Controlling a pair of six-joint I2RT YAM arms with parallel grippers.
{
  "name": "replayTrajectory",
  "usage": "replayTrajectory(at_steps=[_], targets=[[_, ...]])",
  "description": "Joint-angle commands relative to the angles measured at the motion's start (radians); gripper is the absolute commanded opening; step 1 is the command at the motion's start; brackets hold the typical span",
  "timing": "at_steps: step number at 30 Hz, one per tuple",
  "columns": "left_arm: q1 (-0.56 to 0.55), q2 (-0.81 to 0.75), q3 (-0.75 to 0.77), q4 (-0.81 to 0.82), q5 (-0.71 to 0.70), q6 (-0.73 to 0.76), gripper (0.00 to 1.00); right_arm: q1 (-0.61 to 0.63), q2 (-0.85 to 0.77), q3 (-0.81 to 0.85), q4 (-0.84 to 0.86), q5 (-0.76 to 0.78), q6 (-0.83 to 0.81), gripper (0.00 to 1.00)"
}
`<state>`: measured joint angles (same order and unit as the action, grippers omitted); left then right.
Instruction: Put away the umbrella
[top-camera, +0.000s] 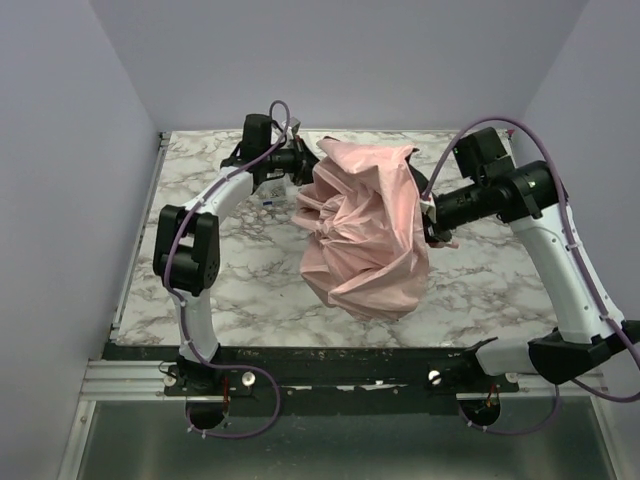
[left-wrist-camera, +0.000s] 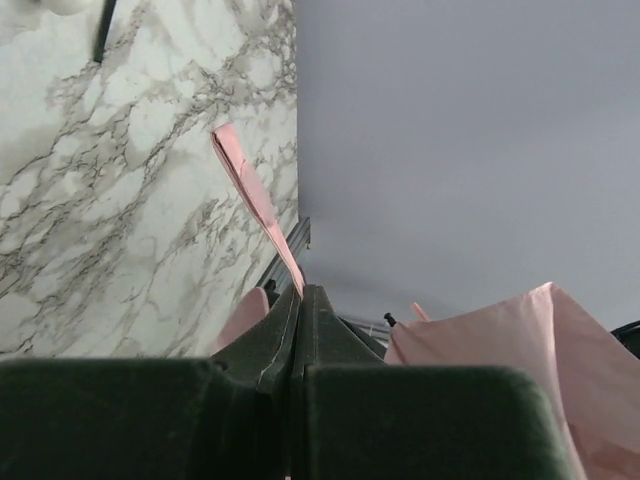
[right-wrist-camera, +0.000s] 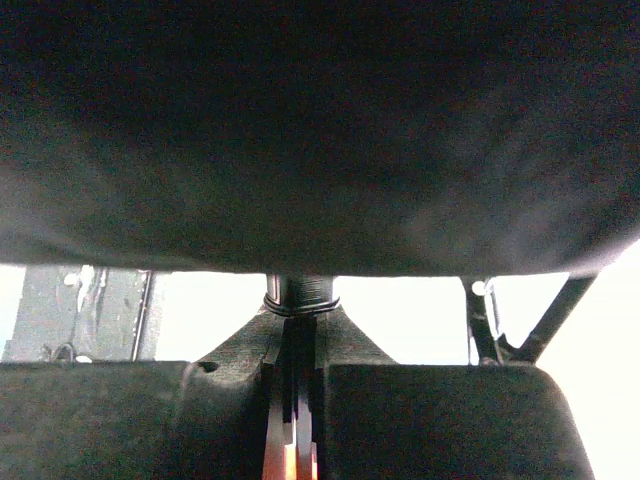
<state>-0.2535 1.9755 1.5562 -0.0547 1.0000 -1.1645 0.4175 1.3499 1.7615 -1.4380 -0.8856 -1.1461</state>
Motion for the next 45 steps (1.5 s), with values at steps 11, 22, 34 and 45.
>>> replayTrajectory(at_steps=[11,22,34,45], targets=[[-0.068,-0.043,-0.06,0.028,0.04,0.054,0.0,0.044,0.051,-0.189,0.068,0.214,-0.012,0.0],[-0.095,-0.125,-0.205,0.13,0.021,0.019,0.0,0.043,-0.104,-0.435,0.191,0.139,-0.254,0.02],[-0.053,-0.218,-0.331,0.18,-0.065,0.012,0.0,0.044,-0.091,-0.46,0.105,0.252,-0.498,0.0],[0.023,-0.159,-0.265,0.138,-0.13,0.019,0.0,0.044,-0.068,-0.439,0.155,0.339,-0.375,0.0]])
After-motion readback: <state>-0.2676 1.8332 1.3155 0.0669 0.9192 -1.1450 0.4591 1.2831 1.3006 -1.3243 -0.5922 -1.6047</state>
